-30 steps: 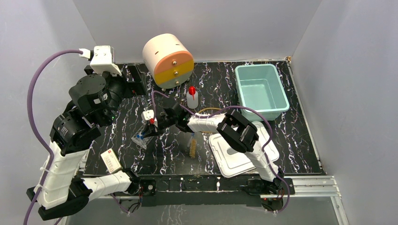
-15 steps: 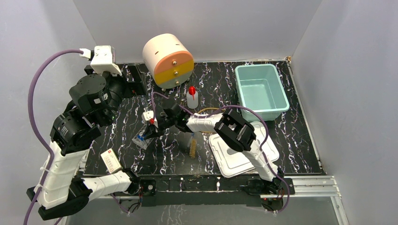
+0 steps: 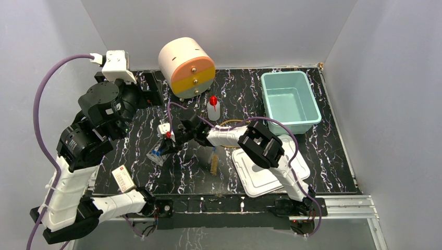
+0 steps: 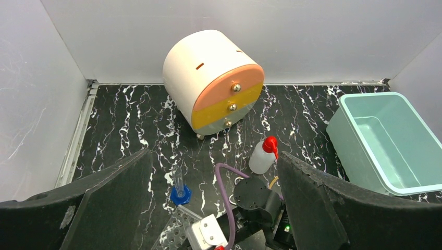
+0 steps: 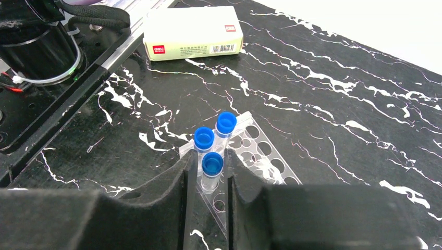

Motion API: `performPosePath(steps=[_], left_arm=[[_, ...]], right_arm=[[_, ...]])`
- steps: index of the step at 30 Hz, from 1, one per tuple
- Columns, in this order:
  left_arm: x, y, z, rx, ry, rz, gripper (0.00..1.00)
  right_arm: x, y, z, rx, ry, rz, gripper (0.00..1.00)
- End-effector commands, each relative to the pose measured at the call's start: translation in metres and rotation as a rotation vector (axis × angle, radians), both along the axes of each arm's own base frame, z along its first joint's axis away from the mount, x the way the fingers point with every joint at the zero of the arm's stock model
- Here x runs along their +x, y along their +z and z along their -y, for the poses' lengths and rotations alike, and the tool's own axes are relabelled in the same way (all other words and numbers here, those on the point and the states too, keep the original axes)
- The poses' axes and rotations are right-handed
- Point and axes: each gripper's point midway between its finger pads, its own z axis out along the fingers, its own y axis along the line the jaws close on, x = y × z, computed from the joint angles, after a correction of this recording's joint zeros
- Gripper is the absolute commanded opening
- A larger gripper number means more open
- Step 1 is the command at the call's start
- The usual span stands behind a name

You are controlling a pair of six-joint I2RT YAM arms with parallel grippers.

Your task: Organize the chemistry lab equipment

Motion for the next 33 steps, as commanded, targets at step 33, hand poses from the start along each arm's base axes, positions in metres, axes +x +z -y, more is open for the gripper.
performPosePath(steps=[33], left_arm=[[-0.028, 0.013, 0.008, -0.172, -0.097, -0.076, 0.9]], right_arm=[[0.015, 0.092, 0.093, 0.082, -0.525, -0.16, 0.74]])
